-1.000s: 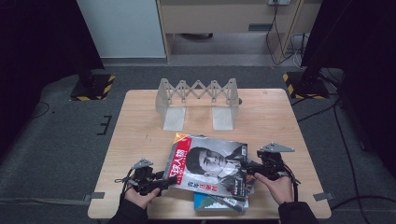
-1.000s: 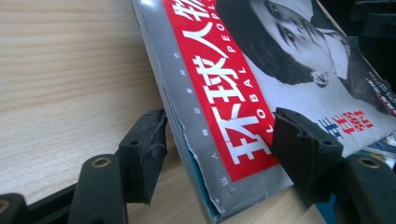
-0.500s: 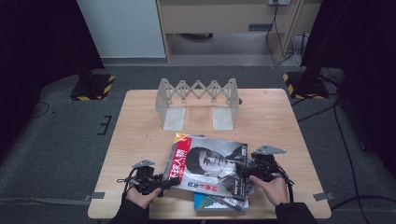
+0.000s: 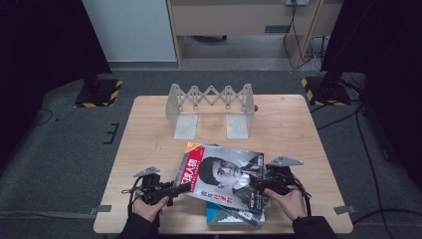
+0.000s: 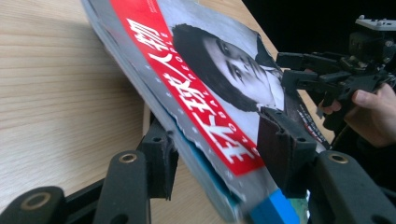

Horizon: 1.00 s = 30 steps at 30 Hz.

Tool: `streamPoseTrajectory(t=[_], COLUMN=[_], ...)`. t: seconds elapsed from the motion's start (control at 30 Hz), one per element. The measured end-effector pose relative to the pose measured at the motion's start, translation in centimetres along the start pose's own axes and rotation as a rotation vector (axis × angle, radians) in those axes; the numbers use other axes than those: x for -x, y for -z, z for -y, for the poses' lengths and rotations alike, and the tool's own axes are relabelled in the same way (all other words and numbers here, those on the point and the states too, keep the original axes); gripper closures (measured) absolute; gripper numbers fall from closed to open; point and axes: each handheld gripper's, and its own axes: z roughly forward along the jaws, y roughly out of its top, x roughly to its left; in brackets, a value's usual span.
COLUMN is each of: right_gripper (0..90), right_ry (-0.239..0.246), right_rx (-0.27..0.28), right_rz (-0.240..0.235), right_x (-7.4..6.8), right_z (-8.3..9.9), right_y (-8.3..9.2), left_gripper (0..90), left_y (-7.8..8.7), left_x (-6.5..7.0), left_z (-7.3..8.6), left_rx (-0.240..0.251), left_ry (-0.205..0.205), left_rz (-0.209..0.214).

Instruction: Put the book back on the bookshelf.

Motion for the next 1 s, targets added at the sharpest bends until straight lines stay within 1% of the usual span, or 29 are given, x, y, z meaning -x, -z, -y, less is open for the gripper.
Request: streamPoseTrajectory(t=[0.03, 0.07, 0.13, 0.2, 0.23, 0.27, 0.3, 0.37, 0.43, 0.47, 0.5, 0.63, 0.67, 0.7, 0.73, 0.83, 0.87, 1.0], right_gripper=[20.5, 20.4, 20.4, 20.4, 20.4, 20.4, 20.4, 20.3, 20.3, 20.2, 20.0, 18.8, 18.8, 18.4, 18.1, 17.5, 17.4, 17.0], right_ry=[-0.002, -0.001, -0.001, -0.003, -0.003, -0.007, -0.007, -0.009, -0.007, -0.009, -0.01, -0.019, -0.019, -0.024, -0.034, -0.058, -0.058, -0.069], right_rx=[0.0, 0.002, 0.002, 0.001, 0.001, 0.0, 0.0, -0.002, -0.002, -0.004, -0.002, 0.003, 0.003, 0.008, 0.022, 0.034, 0.036, 0.035], right_rz=[-0.001, -0.001, -0.001, -0.004, -0.004, -0.006, -0.006, -0.009, -0.008, -0.011, -0.011, 0.004, 0.004, 0.005, 0.017, 0.039, 0.05, 0.093], right_x=[0.0, 0.0, 0.0, 0.0, 0.0, 0.0, 0.0, 0.1, 0.1, 0.1, 0.1, 0.5, 0.5, 0.7, 1.1, 1.9, 2.4, 3.7], right_z=[0.0, 0.0, 0.0, 0.0, 0.0, 0.0, 0.0, 0.0, 0.0, -0.1, -0.1, -0.1, -0.1, -0.2, -0.2, -0.2, -0.1, 0.1], right_y=[0.0, 0.0, 0.0, 0.0, 0.0, 0.0, 0.0, 0.0, 0.0, 0.1, 0.0, 0.4, 0.4, 0.5, 0.8, 1.4, 1.6, 2.1], left_gripper=[48.5, 49.6, 51.8, 56.3, 58.1, 60.0, 61.7, 64.8, 67.3, 68.4, 69.3, 74.4, 74.4, 75.1, 76.3, 78.4, 79.3, 82.4], left_y=[-0.3, -1.0, -1.6, -1.8, -1.8, -1.7, -1.7, -1.5, -1.5, -1.4, -1.3, -1.1, -1.0, -1.0, -0.9, -0.9, -0.8, -0.4], left_x=[-0.1, -0.2, -0.2, -0.1, -0.1, -0.2, -0.2, -0.2, -0.2, -0.1, 0.0, 0.3, 0.4, 0.6, 0.7, 0.8, 0.9, 1.1], left_z=[-0.1, -0.4, -0.7, -0.9, -0.9, -1.1, -1.1, -1.4, -1.5, -1.8, -1.9, -2.4, -2.6, -2.8, -3.2, -3.5, -3.8, -4.6], left_rx=[-0.006, -0.025, -0.042, -0.057, -0.057, -0.062, -0.062, -0.074, -0.072, -0.07, -0.067, -0.056, -0.054, -0.056, -0.056, -0.047, -0.044, -0.009], left_ry=[0.006, 0.023, 0.01, 0.017, 0.017, 0.039, 0.039, 0.072, 0.08, 0.098, 0.104, 0.113, 0.115, 0.112, 0.114, 0.123, 0.128, 0.156], left_rz=[0.011, 0.032, 0.023, 0.025, 0.025, 0.033, 0.033, 0.04, 0.042, 0.05, 0.051, 0.063, 0.064, 0.059, 0.055, 0.055, 0.056, 0.065])
